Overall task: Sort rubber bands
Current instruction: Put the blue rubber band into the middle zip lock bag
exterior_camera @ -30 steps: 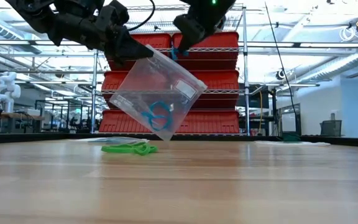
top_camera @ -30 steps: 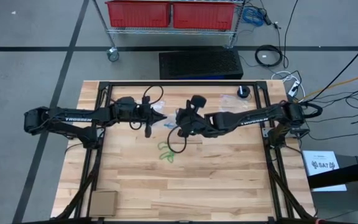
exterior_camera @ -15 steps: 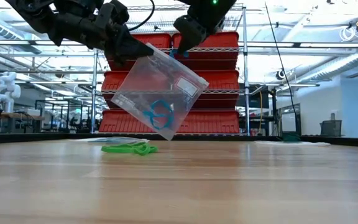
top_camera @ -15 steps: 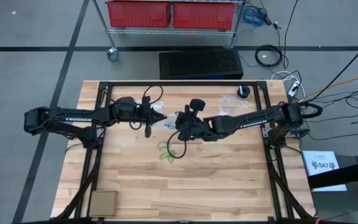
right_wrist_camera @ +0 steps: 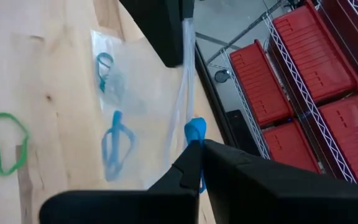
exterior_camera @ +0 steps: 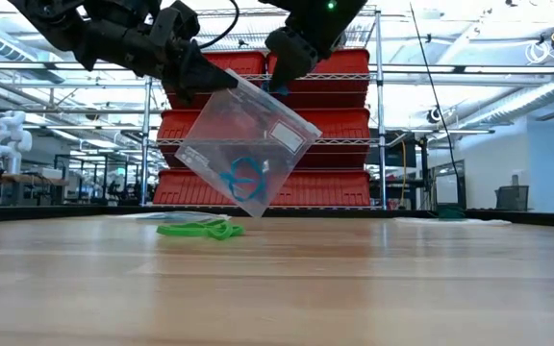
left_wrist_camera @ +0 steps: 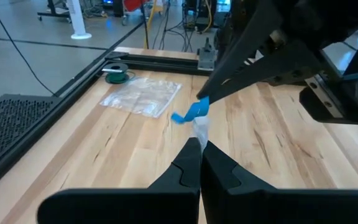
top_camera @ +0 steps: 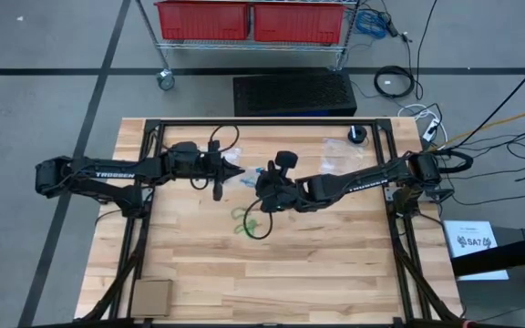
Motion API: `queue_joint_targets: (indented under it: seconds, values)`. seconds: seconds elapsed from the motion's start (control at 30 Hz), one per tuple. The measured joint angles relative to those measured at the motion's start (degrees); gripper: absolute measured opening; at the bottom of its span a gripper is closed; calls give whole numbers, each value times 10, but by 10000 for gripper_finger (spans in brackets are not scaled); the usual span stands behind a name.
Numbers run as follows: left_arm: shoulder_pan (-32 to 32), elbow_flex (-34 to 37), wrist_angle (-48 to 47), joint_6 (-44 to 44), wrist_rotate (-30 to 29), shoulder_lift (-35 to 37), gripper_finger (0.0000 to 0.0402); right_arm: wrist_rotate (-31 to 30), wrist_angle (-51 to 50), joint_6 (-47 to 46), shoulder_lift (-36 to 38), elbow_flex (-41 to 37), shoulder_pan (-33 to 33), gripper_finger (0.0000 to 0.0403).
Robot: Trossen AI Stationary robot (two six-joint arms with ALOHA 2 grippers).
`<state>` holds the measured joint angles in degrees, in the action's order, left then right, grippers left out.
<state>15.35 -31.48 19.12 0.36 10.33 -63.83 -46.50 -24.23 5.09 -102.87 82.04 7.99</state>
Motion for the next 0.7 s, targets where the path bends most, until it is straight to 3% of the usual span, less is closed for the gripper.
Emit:
queue_joint_targets:
  seconds: [0.7]
  values:
    - [0, 0, -2, -1, -3, 0, 0, -5, -41, -47, 0, 0, 15, 0]
